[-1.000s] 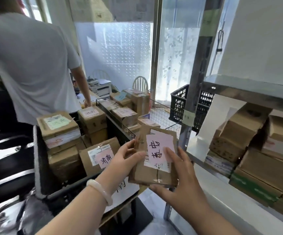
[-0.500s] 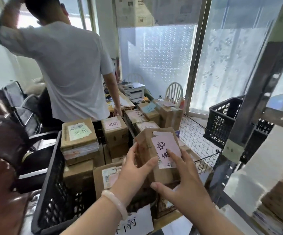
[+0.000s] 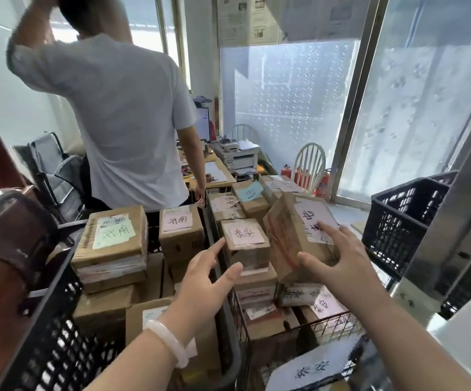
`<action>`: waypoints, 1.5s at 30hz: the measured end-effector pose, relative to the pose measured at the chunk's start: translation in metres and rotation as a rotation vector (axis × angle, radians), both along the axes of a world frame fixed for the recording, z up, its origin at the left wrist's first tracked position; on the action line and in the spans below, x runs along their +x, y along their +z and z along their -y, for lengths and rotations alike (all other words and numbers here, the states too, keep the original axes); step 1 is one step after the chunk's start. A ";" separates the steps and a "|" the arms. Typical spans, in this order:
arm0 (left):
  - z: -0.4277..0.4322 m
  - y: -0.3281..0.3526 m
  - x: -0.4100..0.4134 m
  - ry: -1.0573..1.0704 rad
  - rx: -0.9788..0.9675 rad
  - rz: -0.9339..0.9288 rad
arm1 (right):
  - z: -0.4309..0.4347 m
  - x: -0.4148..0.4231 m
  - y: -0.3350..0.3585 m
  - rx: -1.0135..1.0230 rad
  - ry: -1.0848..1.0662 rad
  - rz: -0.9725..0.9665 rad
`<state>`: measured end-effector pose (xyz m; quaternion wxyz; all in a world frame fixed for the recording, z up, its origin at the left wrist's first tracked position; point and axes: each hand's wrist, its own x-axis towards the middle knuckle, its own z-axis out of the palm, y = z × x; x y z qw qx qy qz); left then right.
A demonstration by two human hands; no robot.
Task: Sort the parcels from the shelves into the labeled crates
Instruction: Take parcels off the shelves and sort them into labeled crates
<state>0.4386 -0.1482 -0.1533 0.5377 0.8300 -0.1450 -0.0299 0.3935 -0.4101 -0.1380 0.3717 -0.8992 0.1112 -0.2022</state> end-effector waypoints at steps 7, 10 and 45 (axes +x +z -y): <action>-0.001 -0.007 0.016 0.047 0.101 -0.025 | 0.010 0.069 0.014 -0.164 -0.012 -0.181; 0.000 -0.013 0.019 0.043 0.116 -0.012 | 0.039 0.075 0.003 -0.219 -0.045 -0.310; 0.023 -0.013 0.011 -0.167 0.378 0.247 | 0.006 0.053 -0.024 -0.508 0.136 -0.307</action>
